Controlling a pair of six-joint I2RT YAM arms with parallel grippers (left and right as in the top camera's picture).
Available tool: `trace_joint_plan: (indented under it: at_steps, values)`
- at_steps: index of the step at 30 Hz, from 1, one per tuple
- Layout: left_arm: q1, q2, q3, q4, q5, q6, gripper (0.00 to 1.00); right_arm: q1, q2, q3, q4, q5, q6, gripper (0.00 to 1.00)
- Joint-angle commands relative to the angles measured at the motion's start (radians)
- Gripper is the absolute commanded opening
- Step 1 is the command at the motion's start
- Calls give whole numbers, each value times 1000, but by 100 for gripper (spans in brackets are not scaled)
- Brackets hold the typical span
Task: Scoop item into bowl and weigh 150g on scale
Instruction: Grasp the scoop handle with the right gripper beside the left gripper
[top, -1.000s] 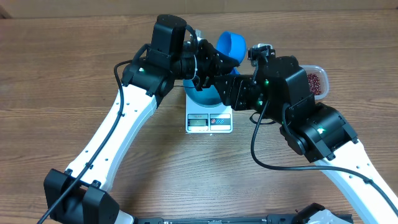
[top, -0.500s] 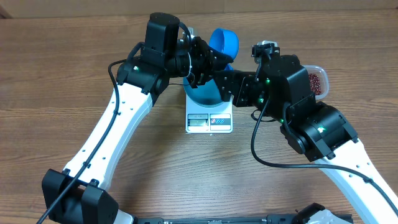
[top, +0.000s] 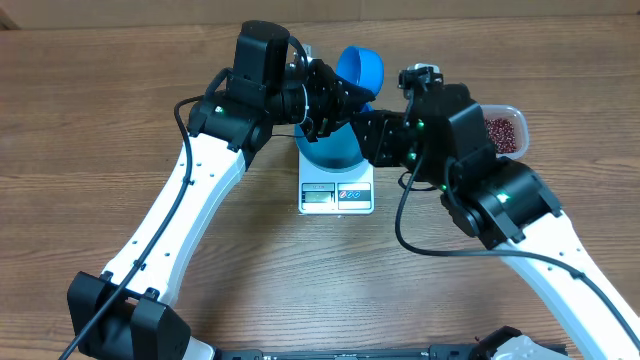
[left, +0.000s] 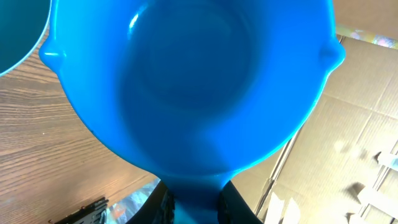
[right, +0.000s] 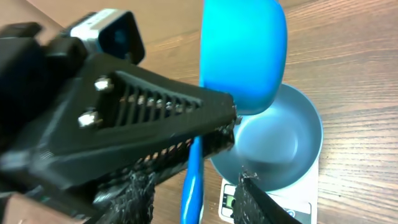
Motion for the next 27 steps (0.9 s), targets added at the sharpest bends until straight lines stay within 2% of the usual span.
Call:
trace_joint_plan:
  at_steps: [1,6,9,12,18,27]
  values:
    - [3,-3,16,-5,-2,-10,10,-6,25,17,22,10,1,39]
    - [3,-3,16,-11,-3,-10,10,-6,27,17,75,40,1,29]
    - [3,-3,16,-11,-3,-10,10,-6,27,18,90,55,1,28]
    - [3,-3,16,-11,-2,-10,11,-6,27,17,85,55,3,19]
    - [3,-3,16,-11,2,-11,11,-6,28,17,79,55,4,17]
    - [2,-3,16,-11,28,-10,13,-6,28,17,78,55,4,4]
